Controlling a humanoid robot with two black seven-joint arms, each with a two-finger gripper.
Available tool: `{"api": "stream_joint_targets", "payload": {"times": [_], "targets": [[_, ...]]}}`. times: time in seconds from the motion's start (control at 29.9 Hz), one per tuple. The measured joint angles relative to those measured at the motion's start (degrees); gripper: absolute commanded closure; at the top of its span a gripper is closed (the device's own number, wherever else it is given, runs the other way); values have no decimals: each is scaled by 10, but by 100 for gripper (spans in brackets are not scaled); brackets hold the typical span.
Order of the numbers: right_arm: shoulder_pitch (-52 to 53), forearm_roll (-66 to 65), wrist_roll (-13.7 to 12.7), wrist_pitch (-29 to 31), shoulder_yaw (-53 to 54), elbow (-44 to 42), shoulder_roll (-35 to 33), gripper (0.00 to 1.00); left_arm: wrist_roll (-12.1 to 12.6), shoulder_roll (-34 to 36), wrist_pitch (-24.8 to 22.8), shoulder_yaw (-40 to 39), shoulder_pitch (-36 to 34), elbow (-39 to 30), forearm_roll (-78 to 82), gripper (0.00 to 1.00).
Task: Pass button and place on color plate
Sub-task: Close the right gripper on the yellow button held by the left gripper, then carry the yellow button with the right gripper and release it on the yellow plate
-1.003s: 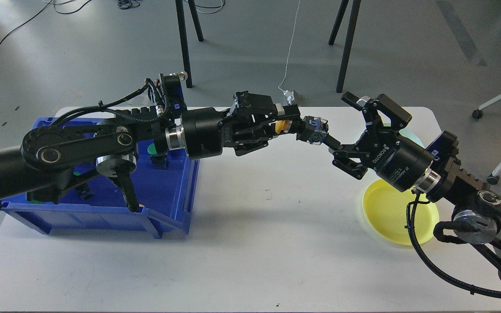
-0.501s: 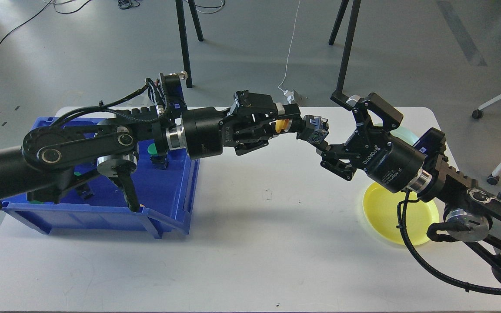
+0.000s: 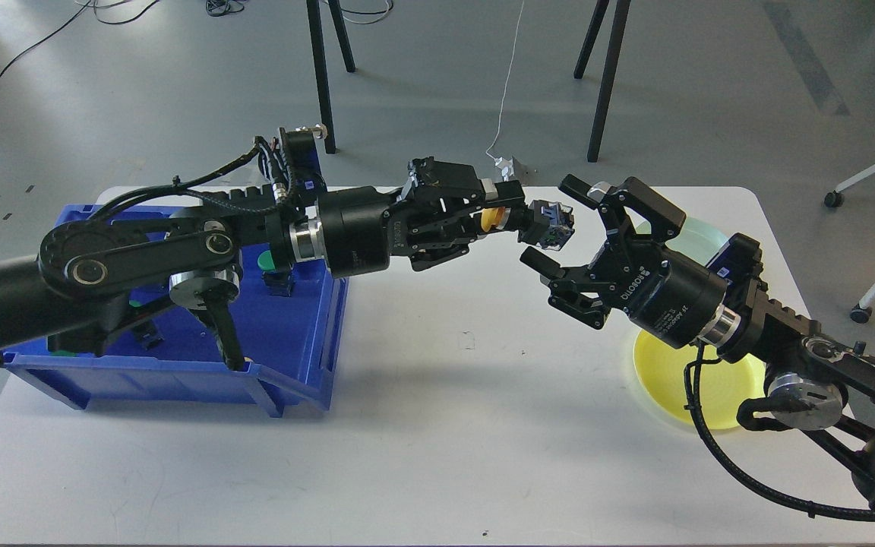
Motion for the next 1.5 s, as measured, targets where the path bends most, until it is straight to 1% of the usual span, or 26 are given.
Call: {"api": "stream_joint_targets", "payload": {"times": [0.1,0.13,0.17,0.23,0.3,0.33,0.37,0.53,0.6,0.84,1.0,1.07,1.1,1.14,1.17,1.2,1.27,1.3,1.5], "targets": [[0,0,0,0,-1,0,3,6,0,-2,0,0,0,0,0,90],[0,1,0,0,-1,0,4,8,0,-2,0,0,0,0,0,90],[0,1,0,0,-1,-1,4,13,0,-2,0,0,0,0,0,90],[0,1,0,0,-2,-1,5,24,0,-3,0,0,0,0,0,90],[0,1,0,0,-2,-1,5,42,0,-3,0,0,0,0,-1,90],[0,1,0,0,-2,-1,5,49,0,-3,0,0,0,1,-1,90],[0,1,-1,0,-2,-1,6,55,0,-3,0,0,0,1,-1,90],[0,-3,-1,0,-2,-1,7,74,0,-3,0,0,0,1,-1,90],[0,-3,0,0,-3,0,7,77,0,-3,1,0,0,1,-1,90],[0,-2,0,0,-3,-1,9,82,0,-3,0,0,0,1,-1,90],[-1,0,-1,0,-3,-1,9,90,0,-3,0,0,0,1,-1,88],[-1,2,-1,0,-4,-1,9,92,0,-4,-2,0,0,1,-1,83],[-1,2,-1,0,-4,-1,9,93,0,-4,-3,0,0,1,-1,78],[-1,3,-1,0,-4,-2,9,94,0,-4,-4,1,0,1,-1,71],[-1,3,-1,0,-4,-2,9,94,0,-4,-5,1,0,1,-1,60],[-1,3,-1,0,-4,-2,8,95,0,-4,-6,1,0,1,0,51],[-2,4,-1,0,-4,-1,7,96,0,-4,-6,1,0,1,0,29],[-2,4,-1,0,-4,-1,6,96,0,-4,-6,1,0,1,0,27],[-5,4,-1,0,-4,-1,2,96,0,-5,-7,1,-2,0,0,23]]}}
